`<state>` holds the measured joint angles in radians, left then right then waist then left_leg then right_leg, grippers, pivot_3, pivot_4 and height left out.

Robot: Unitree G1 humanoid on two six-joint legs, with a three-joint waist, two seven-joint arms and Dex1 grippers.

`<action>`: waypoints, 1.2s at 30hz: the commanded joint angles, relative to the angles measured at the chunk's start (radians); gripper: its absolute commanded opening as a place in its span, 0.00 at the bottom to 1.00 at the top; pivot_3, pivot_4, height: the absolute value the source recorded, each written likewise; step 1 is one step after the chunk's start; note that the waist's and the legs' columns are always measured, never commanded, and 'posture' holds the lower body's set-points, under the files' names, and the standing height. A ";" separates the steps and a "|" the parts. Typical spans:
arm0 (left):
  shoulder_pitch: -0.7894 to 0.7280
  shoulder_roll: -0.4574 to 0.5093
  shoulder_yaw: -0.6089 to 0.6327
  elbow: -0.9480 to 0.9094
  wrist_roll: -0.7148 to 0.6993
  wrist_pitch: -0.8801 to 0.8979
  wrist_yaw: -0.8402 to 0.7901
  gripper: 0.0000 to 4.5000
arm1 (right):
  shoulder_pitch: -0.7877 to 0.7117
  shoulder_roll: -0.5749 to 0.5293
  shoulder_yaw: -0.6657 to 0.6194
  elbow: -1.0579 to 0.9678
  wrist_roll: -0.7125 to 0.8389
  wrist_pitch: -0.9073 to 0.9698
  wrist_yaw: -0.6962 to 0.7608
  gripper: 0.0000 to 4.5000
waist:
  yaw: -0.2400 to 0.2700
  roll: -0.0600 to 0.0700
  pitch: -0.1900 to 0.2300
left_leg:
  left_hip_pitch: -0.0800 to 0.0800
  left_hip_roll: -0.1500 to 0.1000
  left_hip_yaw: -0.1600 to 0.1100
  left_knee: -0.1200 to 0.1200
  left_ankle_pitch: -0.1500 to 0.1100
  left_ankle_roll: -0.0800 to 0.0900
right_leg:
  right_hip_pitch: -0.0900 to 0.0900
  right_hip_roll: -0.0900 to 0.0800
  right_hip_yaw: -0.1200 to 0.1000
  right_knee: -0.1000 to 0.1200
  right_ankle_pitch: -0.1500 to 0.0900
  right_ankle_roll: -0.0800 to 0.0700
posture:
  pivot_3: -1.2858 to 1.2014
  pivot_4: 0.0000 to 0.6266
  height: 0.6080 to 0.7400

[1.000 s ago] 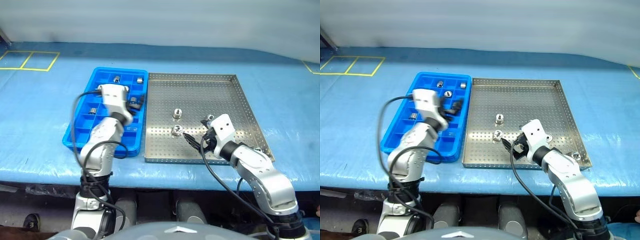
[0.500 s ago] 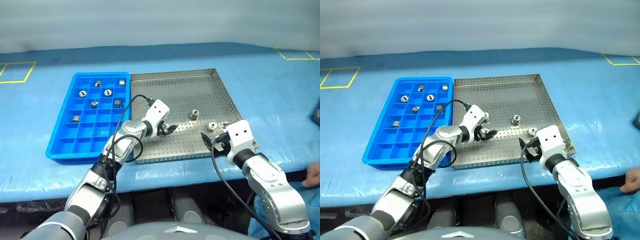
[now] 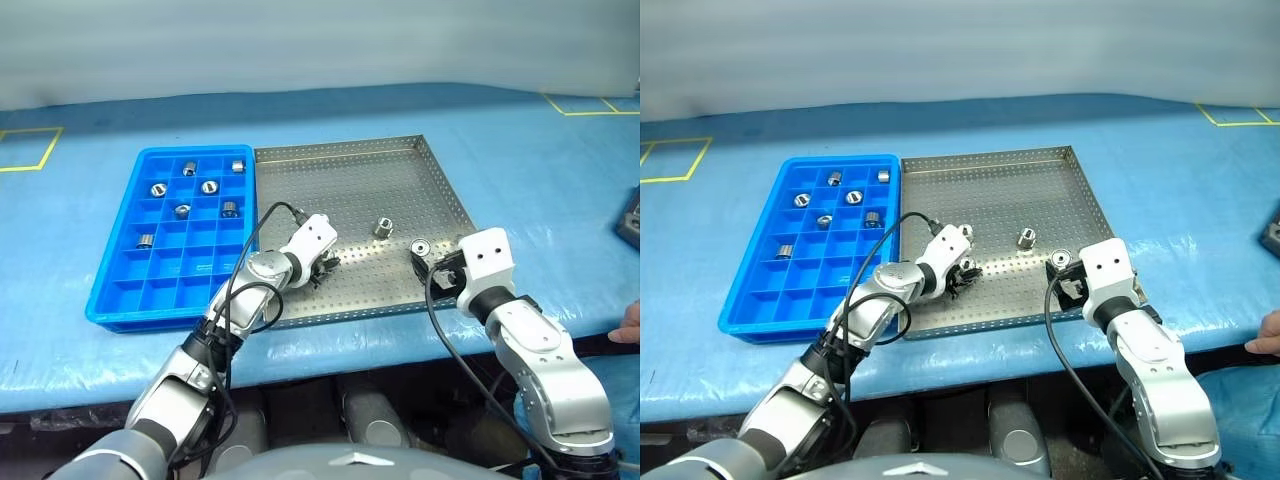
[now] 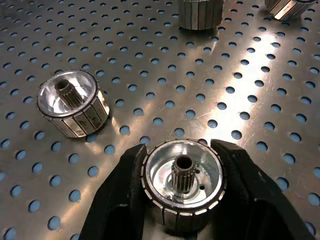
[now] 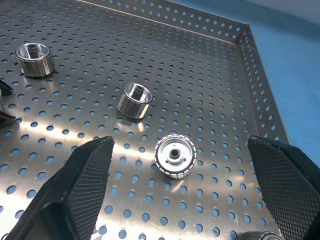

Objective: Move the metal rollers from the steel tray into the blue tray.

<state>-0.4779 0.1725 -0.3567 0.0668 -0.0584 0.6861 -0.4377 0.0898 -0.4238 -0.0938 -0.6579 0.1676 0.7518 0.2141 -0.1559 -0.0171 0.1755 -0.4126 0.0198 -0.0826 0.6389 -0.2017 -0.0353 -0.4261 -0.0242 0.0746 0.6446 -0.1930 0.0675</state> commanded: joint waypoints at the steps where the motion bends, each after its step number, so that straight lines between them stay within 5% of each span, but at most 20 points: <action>1: -0.008 -0.002 0.118 -0.133 -0.072 -0.062 -0.021 0.38 | -0.033 -0.008 0.021 -0.006 0.002 -0.021 0.028 1.00 | 0.002 0.000 0.000 | 0.000 0.000 0.000 0.000 0.000 0.000 | 0.000 0.000 0.000 0.000 0.000 0.000 | 0.46 0.24 1.00; 11: 0.128 0.207 0.455 -0.499 -0.263 0.152 -0.036 0.38 | -0.077 -0.059 0.165 0.002 0.097 -0.122 0.275 1.00 | 0.032 0.000 0.000 | 0.002 0.001 0.000 -0.006 0.000 0.000 | -0.001 0.001 0.000 0.000 -0.001 -0.001 | 0.51 0.24 1.00; 20: 0.366 0.331 0.693 -0.947 -0.271 0.521 0.103 0.38 | -0.167 -0.033 0.199 0.052 0.163 -0.195 0.373 1.00 | 0.123 -0.003 0.002 | 0.001 0.001 -0.001 -0.007 0.000 0.000 | -0.001 0.000 -0.001 -0.002 -0.001 -0.002 | 0.59 0.24 1.00; 28: 0.543 0.345 0.706 -0.990 -0.213 0.587 0.184 0.38 | -0.229 -0.030 0.227 0.131 0.154 -0.215 0.397 1.00 | 0.176 -0.003 0.002 | 0.002 0.001 -0.002 -0.006 0.000 -0.001 | 0.000 0.000 -0.004 -0.002 -0.002 -0.003 | 0.61 0.24 1.00; 36: 0.512 0.279 0.718 -0.874 -0.128 0.515 0.302 0.38 | -0.233 -0.032 0.233 0.147 0.143 -0.228 0.390 1.00 | 0.198 -0.003 0.002 | 0.001 0.001 -0.002 -0.007 0.000 -0.001 | -0.001 -0.001 -0.005 -0.002 -0.002 -0.003 | 0.60 0.24 1.00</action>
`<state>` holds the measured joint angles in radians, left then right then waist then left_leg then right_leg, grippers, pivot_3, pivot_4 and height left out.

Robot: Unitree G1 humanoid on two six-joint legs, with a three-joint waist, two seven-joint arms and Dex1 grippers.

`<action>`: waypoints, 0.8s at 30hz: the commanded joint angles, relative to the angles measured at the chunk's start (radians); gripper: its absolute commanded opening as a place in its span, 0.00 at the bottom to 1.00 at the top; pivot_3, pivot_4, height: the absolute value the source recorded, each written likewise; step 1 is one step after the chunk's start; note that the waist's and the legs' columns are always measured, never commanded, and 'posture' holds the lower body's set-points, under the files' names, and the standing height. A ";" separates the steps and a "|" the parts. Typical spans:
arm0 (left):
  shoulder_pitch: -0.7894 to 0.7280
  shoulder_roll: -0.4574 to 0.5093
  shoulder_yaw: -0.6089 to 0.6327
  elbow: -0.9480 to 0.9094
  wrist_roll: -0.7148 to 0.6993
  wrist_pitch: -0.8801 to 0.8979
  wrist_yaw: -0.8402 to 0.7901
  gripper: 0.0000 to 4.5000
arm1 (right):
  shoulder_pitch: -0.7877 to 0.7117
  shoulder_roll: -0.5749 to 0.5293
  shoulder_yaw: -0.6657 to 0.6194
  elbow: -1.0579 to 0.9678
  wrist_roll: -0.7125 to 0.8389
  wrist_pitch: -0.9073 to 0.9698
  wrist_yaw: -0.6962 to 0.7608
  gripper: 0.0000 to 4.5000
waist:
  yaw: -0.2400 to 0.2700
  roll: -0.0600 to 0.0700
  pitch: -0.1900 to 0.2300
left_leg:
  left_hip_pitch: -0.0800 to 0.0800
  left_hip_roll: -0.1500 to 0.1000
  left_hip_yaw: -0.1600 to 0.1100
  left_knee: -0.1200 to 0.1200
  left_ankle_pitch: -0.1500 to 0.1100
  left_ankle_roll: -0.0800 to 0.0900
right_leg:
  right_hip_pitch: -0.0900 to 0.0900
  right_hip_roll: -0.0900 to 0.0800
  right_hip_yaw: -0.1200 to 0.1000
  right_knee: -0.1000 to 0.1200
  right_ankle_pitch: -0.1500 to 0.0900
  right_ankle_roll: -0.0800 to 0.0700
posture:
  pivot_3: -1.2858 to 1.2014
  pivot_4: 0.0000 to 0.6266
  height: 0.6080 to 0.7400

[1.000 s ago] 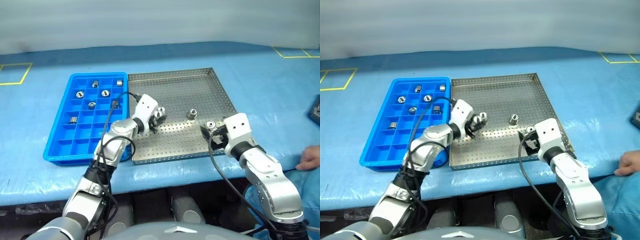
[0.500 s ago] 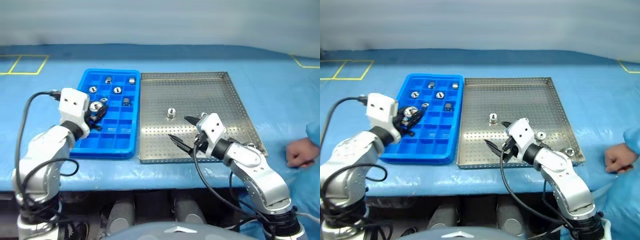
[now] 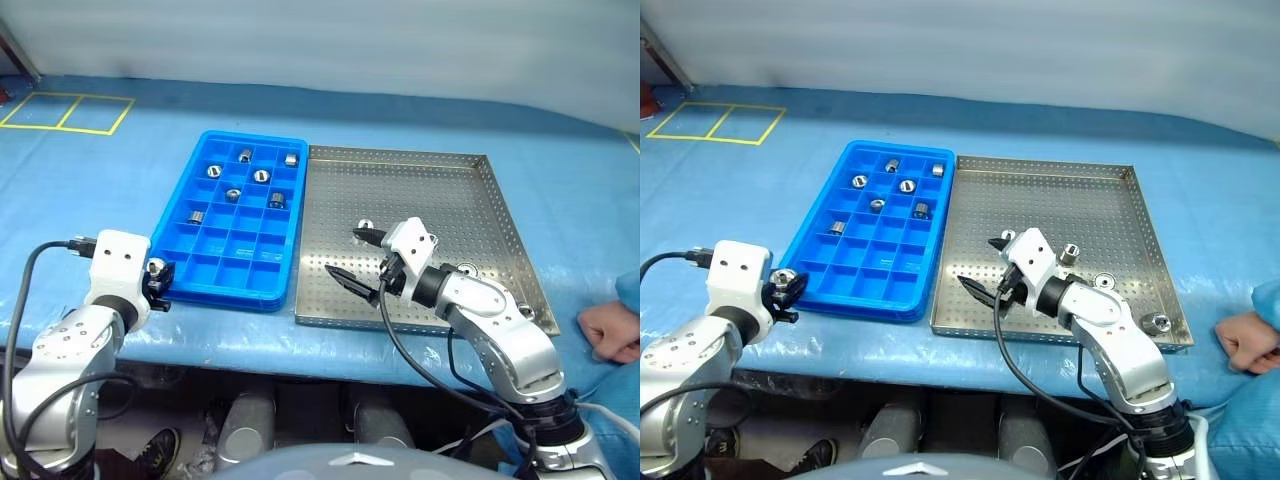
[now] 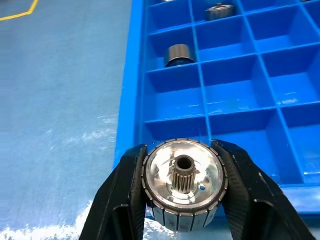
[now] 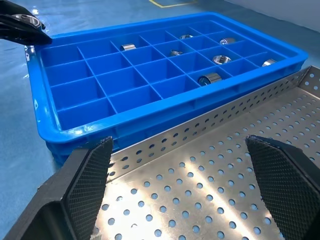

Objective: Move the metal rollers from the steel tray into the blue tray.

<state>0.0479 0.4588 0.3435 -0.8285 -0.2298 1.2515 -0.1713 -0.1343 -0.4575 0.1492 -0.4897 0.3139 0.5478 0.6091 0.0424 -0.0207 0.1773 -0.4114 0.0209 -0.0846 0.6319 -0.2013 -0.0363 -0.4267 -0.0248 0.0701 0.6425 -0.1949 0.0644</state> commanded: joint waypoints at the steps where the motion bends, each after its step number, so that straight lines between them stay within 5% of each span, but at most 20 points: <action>1: -0.018 -0.014 0.017 0.035 0.048 -0.062 0.042 0.38 | -0.007 0.001 -0.011 -0.023 -0.003 -0.026 -0.006 1.00 | 0.000 0.000 0.000 | 0.000 0.000 0.000 0.000 0.000 0.000 | 0.000 0.000 0.000 0.000 0.000 0.000 | 0.60 0.24 1.00; 4: -0.035 -0.032 0.002 0.059 0.043 -0.094 0.039 0.38 | -0.003 0.002 -0.012 -0.026 -0.006 -0.028 -0.009 1.00 | -0.001 0.000 0.000 | 0.000 0.000 0.000 0.000 0.000 0.000 | 0.000 0.000 0.000 0.000 0.000 0.000 | 0.60 0.24 1.00; 9: -0.108 -0.051 -0.051 0.081 0.044 -0.087 0.059 0.72 | 0.003 0.007 -0.014 -0.029 -0.011 -0.026 -0.019 1.00 | 0.000 0.000 0.000 | 0.000 0.000 0.000 0.000 0.000 0.000 | 0.000 0.000 0.000 0.000 0.000 0.000 | 0.58 0.24 1.00; 17: -0.221 -0.096 -0.096 0.085 -0.016 -0.138 0.014 0.72 | 0.033 -0.012 -0.041 -0.064 -0.038 -0.002 -0.077 1.00 | -0.015 0.000 0.000 | 0.000 0.000 0.000 -0.001 0.000 0.000 | 0.000 0.000 0.000 0.000 0.000 0.000 | 0.56 0.24 1.00; 20: -0.333 -0.199 -0.205 0.159 -0.117 -0.218 -0.089 0.72 | 0.056 -0.064 -0.066 -0.087 -0.082 0.047 -0.110 1.00 | -0.004 0.000 0.000 | -0.001 -0.001 0.000 0.001 0.000 -0.001 | 0.001 -0.001 -0.001 0.000 0.000 0.000 | 0.55 0.24 1.00; 24: -0.461 -0.233 -0.360 0.383 -0.081 -0.378 -0.171 0.72 | 0.098 -0.097 -0.092 -0.151 -0.017 0.091 -0.066 1.00 | -0.022 0.000 0.000 | -0.002 -0.001 0.001 0.006 0.000 0.000 | 0.002 -0.001 0.000 -0.001 0.001 0.001 | 0.53 0.24 1.00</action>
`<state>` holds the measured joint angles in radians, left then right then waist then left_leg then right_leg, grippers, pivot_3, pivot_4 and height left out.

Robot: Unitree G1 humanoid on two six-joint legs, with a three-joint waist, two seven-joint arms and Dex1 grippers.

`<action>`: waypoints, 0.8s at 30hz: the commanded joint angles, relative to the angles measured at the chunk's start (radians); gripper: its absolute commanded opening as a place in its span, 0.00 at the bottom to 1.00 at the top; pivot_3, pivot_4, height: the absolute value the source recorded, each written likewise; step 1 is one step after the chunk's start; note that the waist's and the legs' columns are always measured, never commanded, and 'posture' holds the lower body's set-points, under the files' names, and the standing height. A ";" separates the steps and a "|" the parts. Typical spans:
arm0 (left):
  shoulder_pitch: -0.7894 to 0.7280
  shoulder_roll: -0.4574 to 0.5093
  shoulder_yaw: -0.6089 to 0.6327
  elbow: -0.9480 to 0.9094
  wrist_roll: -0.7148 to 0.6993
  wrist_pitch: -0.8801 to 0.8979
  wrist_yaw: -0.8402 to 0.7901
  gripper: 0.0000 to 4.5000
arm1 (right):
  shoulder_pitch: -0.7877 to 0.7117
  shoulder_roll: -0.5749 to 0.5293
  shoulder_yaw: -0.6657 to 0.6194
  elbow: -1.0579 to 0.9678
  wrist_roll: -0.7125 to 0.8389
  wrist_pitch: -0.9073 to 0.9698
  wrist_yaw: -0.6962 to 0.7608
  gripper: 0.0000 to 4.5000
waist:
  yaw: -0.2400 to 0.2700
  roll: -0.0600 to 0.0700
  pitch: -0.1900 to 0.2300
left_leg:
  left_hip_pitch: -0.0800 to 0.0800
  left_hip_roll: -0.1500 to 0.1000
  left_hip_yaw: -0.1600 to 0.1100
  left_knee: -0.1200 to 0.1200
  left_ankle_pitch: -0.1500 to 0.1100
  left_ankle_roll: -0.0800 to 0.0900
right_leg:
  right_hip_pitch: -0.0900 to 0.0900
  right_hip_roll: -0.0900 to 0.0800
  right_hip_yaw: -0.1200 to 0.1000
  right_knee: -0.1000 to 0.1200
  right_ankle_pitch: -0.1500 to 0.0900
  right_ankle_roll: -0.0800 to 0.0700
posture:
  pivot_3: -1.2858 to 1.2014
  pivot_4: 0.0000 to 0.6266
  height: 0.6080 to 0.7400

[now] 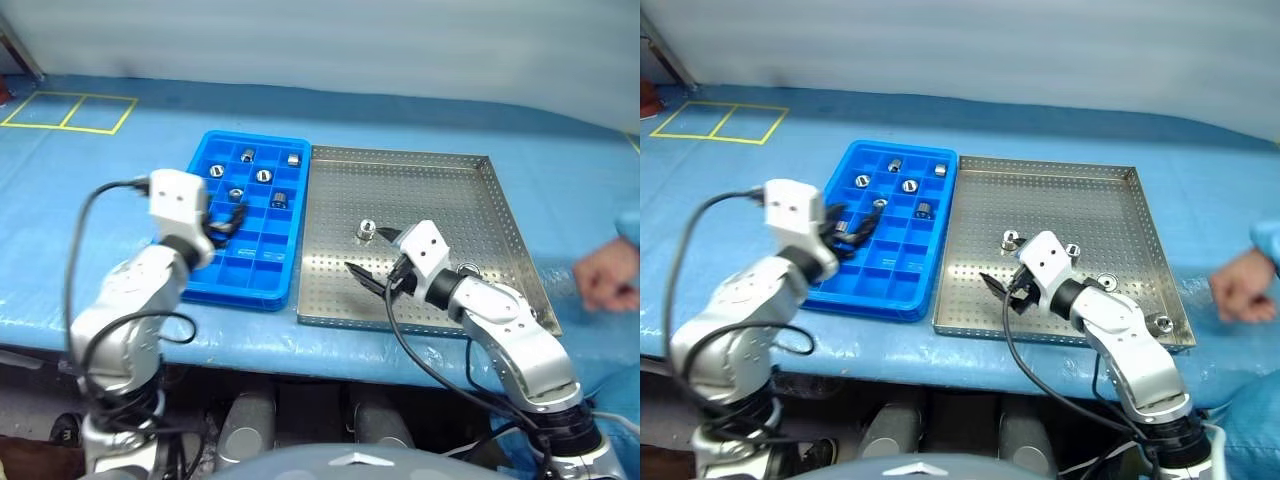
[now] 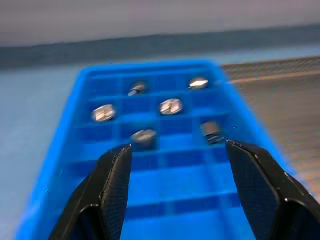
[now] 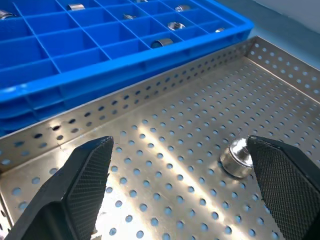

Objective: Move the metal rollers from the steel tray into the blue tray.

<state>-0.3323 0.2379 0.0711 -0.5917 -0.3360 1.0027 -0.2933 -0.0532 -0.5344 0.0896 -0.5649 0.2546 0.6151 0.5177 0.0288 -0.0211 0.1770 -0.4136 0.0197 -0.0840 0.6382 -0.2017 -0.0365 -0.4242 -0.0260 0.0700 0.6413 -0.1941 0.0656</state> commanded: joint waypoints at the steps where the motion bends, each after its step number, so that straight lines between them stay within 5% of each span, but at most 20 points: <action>1: -0.125 -0.018 -0.130 0.243 0.050 -0.184 -0.068 0.72 | 0.024 -0.025 -0.034 -0.085 0.041 0.032 0.021 1.00 | -0.015 0.000 0.000 | 0.001 0.000 0.000 0.000 0.000 0.000 | 0.000 0.000 0.000 0.001 0.000 0.000 | 0.52 0.24 1.00; 5: -0.270 -0.026 -0.273 0.589 0.173 -0.347 -0.101 0.72 | 0.051 -0.019 -0.051 -0.113 0.022 0.043 -0.020 1.00 | -0.053 0.001 0.000 | 0.001 0.001 0.000 0.002 0.000 0.000 | 0.000 0.001 0.000 0.002 0.000 0.000 | 0.49 0.24 1.00; 11: -0.359 -0.085 -0.310 0.848 0.206 -0.480 -0.157 0.72 | 0.113 -0.002 -0.066 -0.170 0.011 0.051 -0.077 1.00 | -0.098 0.001 0.000 | -0.002 0.000 0.001 -0.001 -0.001 0.002 | -0.003 0.001 0.002 0.001 0.000 0.001 | 0.46 0.24 1.00; 17: -0.391 -0.143 -0.330 1.039 0.262 -0.577 -0.168 0.72 | 0.145 0.006 -0.063 -0.188 0.002 0.055 -0.111 1.00 | -0.122 0.001 0.000 | -0.001 0.000 0.002 0.000 -0.002 0.002 | -0.003 0.001 0.003 0.001 0.000 0.001 | 0.45 0.24 1.00; 24: -0.384 -0.147 -0.314 1.051 0.285 -0.589 -0.170 0.72 | 0.147 0.006 -0.059 -0.190 -0.004 0.056 -0.123 1.00 | -0.142 0.001 0.000 | -0.001 0.000 0.003 0.003 -0.002 0.002 | -0.002 0.001 0.004 0.002 0.001 0.003 | 0.45 0.24 1.00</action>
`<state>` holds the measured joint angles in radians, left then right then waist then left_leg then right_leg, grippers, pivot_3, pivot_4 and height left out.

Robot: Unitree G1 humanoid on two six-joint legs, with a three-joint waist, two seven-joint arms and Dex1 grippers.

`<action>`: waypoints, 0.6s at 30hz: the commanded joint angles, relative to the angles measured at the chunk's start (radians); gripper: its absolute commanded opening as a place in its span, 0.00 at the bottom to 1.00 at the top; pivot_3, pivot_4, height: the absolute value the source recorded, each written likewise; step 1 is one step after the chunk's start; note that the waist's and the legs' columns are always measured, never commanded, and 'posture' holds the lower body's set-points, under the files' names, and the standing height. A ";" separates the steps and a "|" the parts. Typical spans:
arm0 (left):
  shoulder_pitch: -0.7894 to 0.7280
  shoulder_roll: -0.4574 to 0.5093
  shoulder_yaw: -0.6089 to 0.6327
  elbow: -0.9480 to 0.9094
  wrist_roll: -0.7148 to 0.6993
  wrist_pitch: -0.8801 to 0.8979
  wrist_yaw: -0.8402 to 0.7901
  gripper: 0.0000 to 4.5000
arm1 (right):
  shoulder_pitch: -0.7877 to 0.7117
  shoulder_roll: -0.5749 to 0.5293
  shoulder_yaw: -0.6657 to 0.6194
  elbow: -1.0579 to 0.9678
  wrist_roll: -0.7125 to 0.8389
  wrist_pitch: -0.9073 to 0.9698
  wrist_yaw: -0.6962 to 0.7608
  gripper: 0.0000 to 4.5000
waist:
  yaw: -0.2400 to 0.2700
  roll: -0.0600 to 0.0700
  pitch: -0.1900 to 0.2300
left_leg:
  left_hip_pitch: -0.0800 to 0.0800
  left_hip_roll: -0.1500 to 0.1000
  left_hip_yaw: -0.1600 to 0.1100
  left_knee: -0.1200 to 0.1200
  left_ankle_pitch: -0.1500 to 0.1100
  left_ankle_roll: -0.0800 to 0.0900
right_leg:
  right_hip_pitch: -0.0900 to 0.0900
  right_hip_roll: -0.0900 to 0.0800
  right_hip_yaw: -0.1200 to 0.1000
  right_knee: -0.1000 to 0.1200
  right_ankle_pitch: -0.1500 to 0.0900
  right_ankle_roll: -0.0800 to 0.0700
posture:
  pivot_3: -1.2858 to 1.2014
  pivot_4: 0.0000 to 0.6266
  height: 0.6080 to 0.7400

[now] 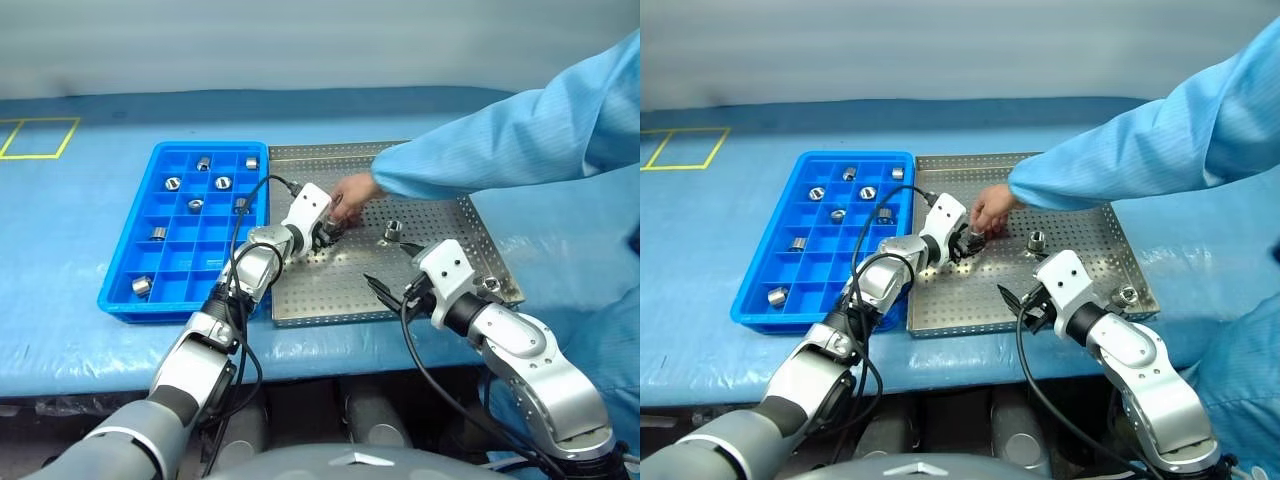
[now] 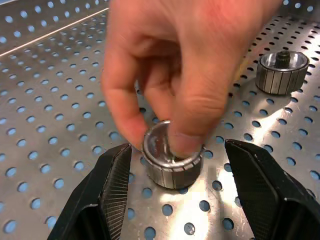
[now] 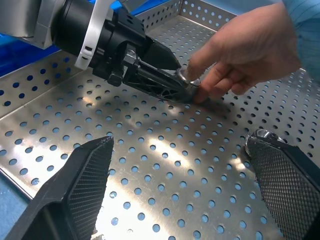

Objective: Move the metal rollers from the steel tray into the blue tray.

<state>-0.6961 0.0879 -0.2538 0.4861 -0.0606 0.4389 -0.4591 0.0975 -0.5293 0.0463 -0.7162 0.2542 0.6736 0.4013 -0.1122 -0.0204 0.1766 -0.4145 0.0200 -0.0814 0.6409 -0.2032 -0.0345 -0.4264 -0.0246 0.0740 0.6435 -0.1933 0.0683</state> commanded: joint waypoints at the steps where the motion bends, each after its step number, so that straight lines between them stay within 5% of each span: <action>1: -0.018 0.004 0.014 -0.031 0.011 -0.024 -0.007 0.72 | -0.006 0.001 -0.014 -0.036 -0.005 -0.002 -0.007 1.00 | -0.003 0.000 0.000 | 0.000 0.000 0.000 0.000 0.000 0.000 | 0.000 0.000 0.000 0.000 0.000 0.000 | 0.45 0.24 1.00; 10: 0.008 0.016 0.008 -0.068 0.011 -0.017 -0.051 0.72 | -0.039 0.012 0.009 -0.012 -0.012 -0.006 -0.004 1.00 | -0.005 0.000 0.000 | 0.000 0.000 0.000 0.000 0.000 0.000 | 0.000 0.000 0.000 0.000 0.000 0.000 | 0.46 0.24 1.00; 15: 0.029 0.024 -0.020 -0.138 -0.008 0.030 -0.144 1.00 | -0.041 0.016 0.009 -0.012 -0.018 -0.005 -0.007 1.00 | -0.005 0.000 0.000 | 0.000 0.000 0.000 0.000 0.000 0.000 | 0.000 0.000 0.000 0.000 0.000 0.000 | 0.46 0.24 1.00; 18: 0.044 0.067 -0.057 -0.204 -0.011 0.047 -0.243 1.00 | -0.035 0.016 0.003 -0.018 -0.023 -0.001 -0.015 1.00 | -0.007 0.000 0.000 | 0.000 0.000 0.000 0.000 0.000 0.000 | 0.000 0.000 0.001 0.000 0.000 0.000 | 0.46 0.24 1.00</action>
<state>-0.6490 0.1448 -0.2964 0.3437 -0.0600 0.4800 -0.6600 0.0633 -0.5147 0.0629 -0.7107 0.2371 0.6826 0.3915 -0.1194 -0.0203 0.1766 -0.4144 0.0199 -0.0814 0.6407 -0.2032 -0.0345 -0.4264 -0.0246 0.0746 0.6439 -0.1931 0.0687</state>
